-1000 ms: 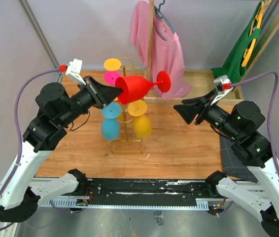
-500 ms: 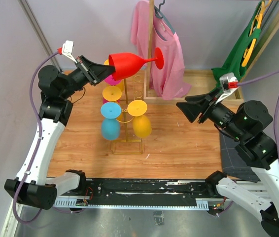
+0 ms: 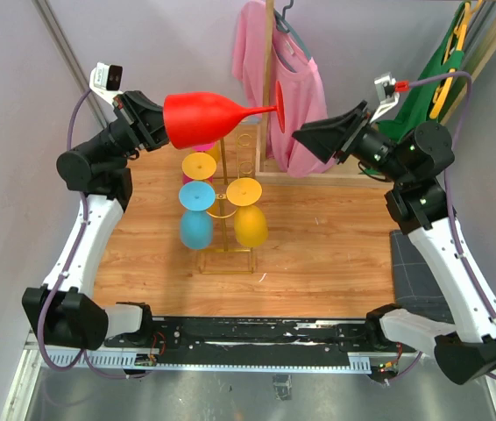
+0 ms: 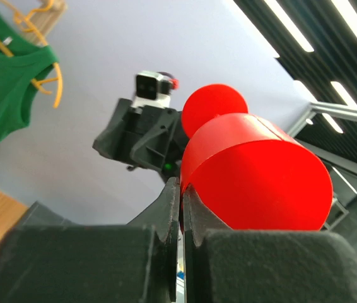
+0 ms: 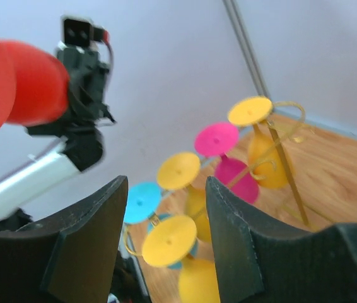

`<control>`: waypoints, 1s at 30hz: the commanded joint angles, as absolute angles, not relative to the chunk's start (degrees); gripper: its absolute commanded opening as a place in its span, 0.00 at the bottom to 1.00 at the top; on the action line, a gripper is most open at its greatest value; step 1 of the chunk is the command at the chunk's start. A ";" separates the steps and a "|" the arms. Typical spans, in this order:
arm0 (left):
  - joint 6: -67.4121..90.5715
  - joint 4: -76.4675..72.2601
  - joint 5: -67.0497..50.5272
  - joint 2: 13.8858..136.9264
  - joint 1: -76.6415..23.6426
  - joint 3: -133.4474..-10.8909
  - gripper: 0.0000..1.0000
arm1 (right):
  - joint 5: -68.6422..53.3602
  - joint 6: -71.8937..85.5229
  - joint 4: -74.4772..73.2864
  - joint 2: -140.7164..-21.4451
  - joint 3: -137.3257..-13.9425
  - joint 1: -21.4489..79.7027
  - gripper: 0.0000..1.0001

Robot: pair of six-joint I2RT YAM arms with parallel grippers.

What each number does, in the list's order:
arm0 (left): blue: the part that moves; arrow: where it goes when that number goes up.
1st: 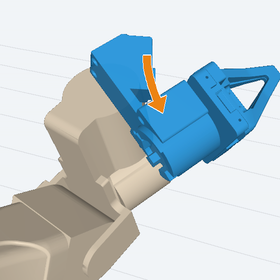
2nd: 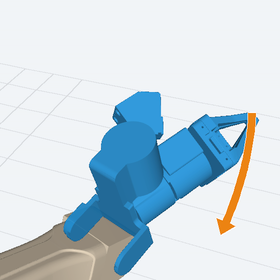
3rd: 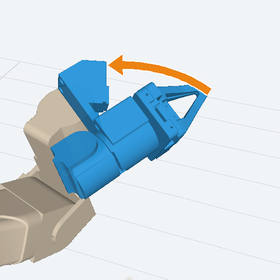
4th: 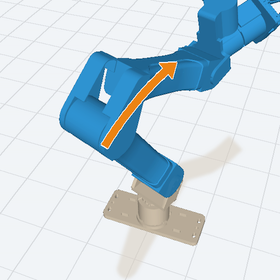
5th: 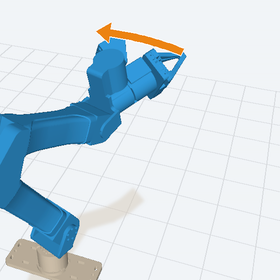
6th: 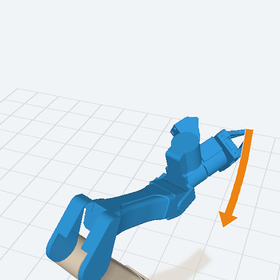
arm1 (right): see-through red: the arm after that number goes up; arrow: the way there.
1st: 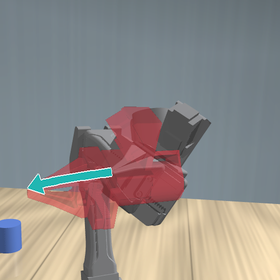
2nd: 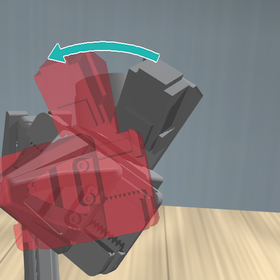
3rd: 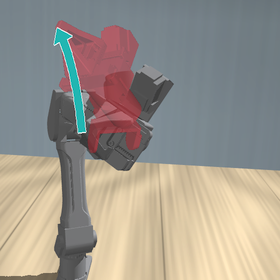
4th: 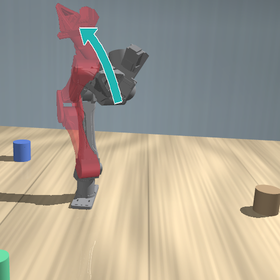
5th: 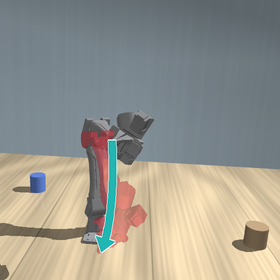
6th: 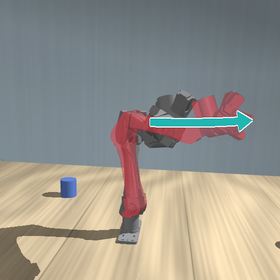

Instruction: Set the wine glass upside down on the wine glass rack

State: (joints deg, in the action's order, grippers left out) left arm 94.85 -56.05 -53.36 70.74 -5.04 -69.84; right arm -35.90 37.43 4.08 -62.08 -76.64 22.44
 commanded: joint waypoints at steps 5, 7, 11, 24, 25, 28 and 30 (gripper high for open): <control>122.38 -91.57 -46.85 78.39 -4.31 -70.05 0.00 | -49.66 68.47 39.80 -69.81 -82.52 17.84 0.54; 123.17 -91.92 -46.25 79.22 -4.31 -71.07 0.00 | -49.83 74.77 46.68 -71.87 -83.33 17.84 0.54; 129.26 -98.33 -42.79 82.19 -4.31 -72.56 0.00 | -48.60 89.84 62.60 -76.36 -84.56 17.92 0.53; 133.02 -101.81 -39.80 82.11 -4.35 -71.03 0.00 | -43.91 100.62 71.57 -86.67 -92.68 25.85 0.52; 132.91 -101.80 -39.85 81.97 -4.34 -71.09 0.00 | -43.74 100.51 71.21 -87.19 -93.14 26.32 0.52; 132.67 -101.84 -39.96 81.59 -4.39 -70.95 0.00 | -43.42 100.86 70.72 -88.79 -95.08 27.48 0.52; 132.66 -101.86 -39.99 81.48 -4.39 -70.89 0.00 | -43.40 100.98 70.24 -89.91 -96.45 28.32 0.52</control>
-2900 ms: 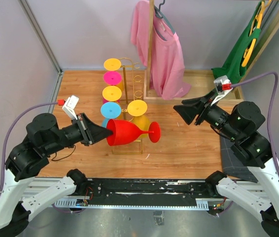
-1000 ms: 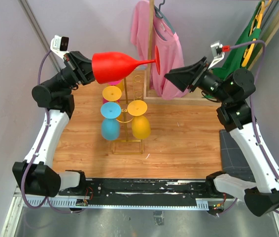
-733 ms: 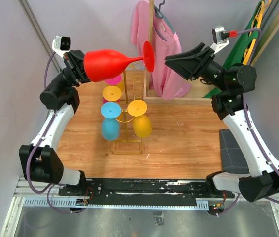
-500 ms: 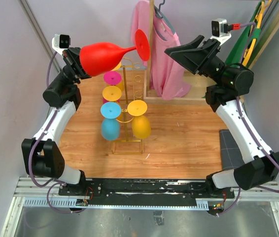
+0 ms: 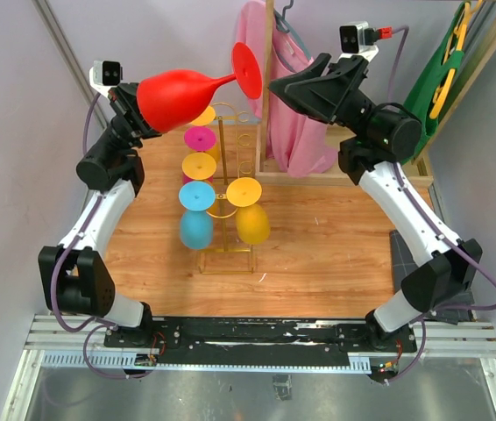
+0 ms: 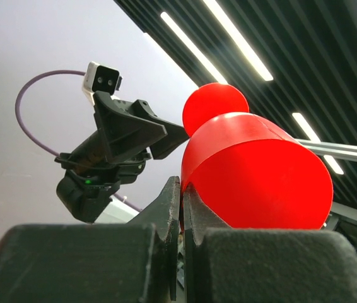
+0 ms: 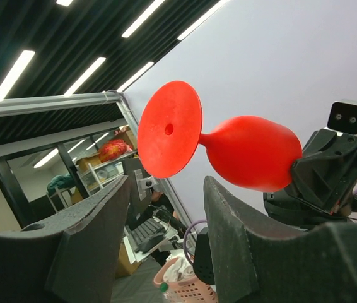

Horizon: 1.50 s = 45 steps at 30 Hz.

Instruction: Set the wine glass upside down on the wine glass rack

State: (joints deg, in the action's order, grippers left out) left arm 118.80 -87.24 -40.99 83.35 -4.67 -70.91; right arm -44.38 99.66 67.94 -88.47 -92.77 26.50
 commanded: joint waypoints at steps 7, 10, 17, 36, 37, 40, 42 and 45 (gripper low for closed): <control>132.59 -101.80 -40.41 81.38 -4.39 -71.03 0.00 | -43.30 100.20 67.81 -93.22 -100.38 30.82 0.50; 132.70 -101.85 -40.42 81.22 -4.39 -70.57 0.00 | -43.17 100.13 67.17 -94.41 -102.31 31.51 0.48; 132.50 -101.80 -40.46 81.12 -4.39 -70.58 0.00 | -43.60 99.06 64.69 -96.38 -106.64 33.44 0.41; 132.28 -101.86 -40.24 80.00 -4.39 -69.94 0.18 | -42.55 99.64 67.42 -94.92 -105.27 34.08 0.01; 132.21 -101.86 -40.25 79.94 -4.39 -69.83 0.22 | -42.50 99.71 67.49 -94.85 -105.29 34.11 0.01; 132.13 -101.82 -40.23 79.72 -4.39 -69.50 0.36 | -42.22 99.77 67.91 -94.46 -104.84 34.15 0.01; 131.89 -101.81 -40.44 79.65 -4.39 -69.52 0.39 | -41.94 99.68 68.14 -94.04 -104.44 34.10 0.01; 131.51 -101.88 -40.15 79.24 -4.32 -68.77 0.48 | -41.84 99.58 68.20 -93.73 -104.24 34.07 0.01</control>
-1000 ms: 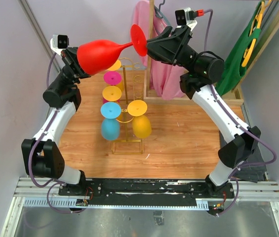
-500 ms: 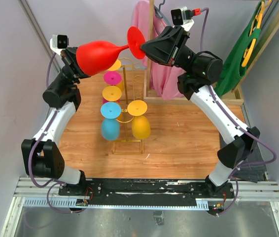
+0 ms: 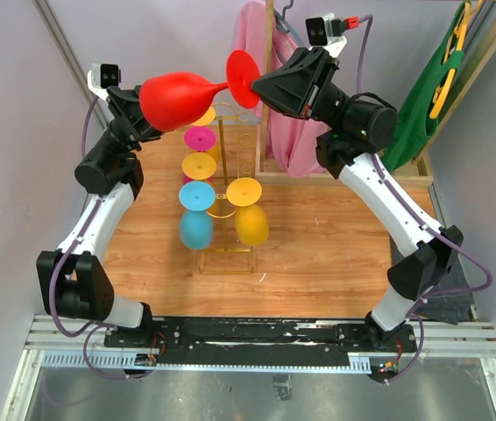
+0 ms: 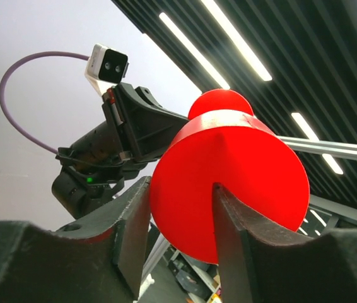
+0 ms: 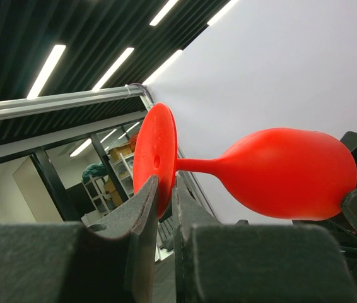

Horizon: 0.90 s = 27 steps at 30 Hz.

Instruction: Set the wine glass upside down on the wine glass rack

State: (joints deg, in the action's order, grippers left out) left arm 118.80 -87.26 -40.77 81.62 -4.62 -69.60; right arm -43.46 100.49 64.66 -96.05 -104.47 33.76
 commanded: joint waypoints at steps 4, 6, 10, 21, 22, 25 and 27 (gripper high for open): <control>131.11 -101.94 -40.25 79.15 -4.31 -68.15 0.57 | -41.75 99.54 68.44 -93.52 -104.14 34.07 0.01; 130.51 -101.86 -40.10 79.03 -4.22 -67.94 0.59 | -41.71 99.50 68.54 -93.01 -103.74 34.06 0.01; 130.11 -101.89 -40.36 78.72 -3.74 -67.75 0.60 | -41.90 98.69 68.56 -91.95 -102.95 33.74 0.01; 128.02 -98.91 -42.68 75.98 -0.90 -64.75 0.60 | -42.32 89.99 62.42 -86.54 -100.48 31.35 0.01; 127.33 -97.75 -43.37 75.68 -0.80 -64.77 0.60 | -42.53 88.60 61.01 -85.71 -100.08 31.07 0.01; 126.13 -96.29 -44.40 75.34 -0.70 -64.82 0.60 | -42.85 86.00 58.68 -84.05 -99.21 30.15 0.01; 126.15 -96.36 -44.63 75.45 -0.50 -64.93 0.60 | -42.62 85.93 58.48 -83.26 -98.62 29.34 0.01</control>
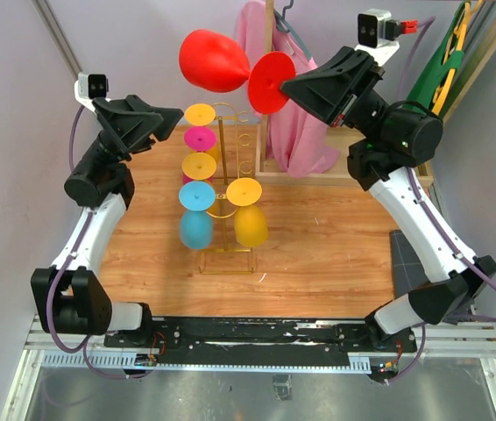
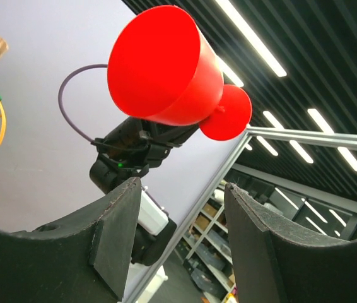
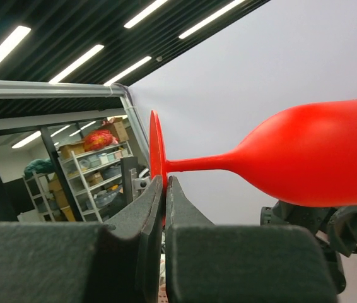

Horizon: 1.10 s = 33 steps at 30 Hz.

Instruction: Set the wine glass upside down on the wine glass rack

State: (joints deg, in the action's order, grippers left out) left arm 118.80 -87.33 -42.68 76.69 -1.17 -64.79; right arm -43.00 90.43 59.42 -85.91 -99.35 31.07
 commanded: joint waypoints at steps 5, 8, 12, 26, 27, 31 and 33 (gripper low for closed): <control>126.63 -96.74 -44.72 75.93 0.48 -64.78 0.60 | -42.52 87.66 59.66 -81.23 -96.33 27.37 0.01; 126.38 -96.21 -45.00 75.24 1.23 -64.29 0.60 | -43.51 86.28 57.11 -79.20 -94.11 25.91 0.01; 123.93 -92.97 -46.82 74.16 1.76 -64.20 0.60 | -45.40 79.81 46.41 -75.11 -91.29 23.08 0.01; 113.80 -79.36 -49.90 69.35 1.76 -64.71 0.59 | -42.16 51.13 -6.94 -67.67 -94.82 20.72 0.01; 112.03 -77.18 -50.42 68.71 1.77 -64.99 0.59 | -42.04 51.15 -8.27 -67.74 -94.30 20.48 0.01; 109.00 -72.49 -51.32 67.06 1.76 -64.79 0.59 | -41.58 52.74 -11.69 -68.28 -91.93 19.28 0.01; 109.37 -72.74 -51.18 66.73 1.76 -64.16 0.59 | -42.22 54.72 -11.99 -68.97 -90.72 18.38 0.01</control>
State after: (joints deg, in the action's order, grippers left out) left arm 112.36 -75.90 -49.78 68.14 1.43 -64.47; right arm -42.57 53.95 -7.20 -68.18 -92.64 20.36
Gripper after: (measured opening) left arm 0.591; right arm 0.022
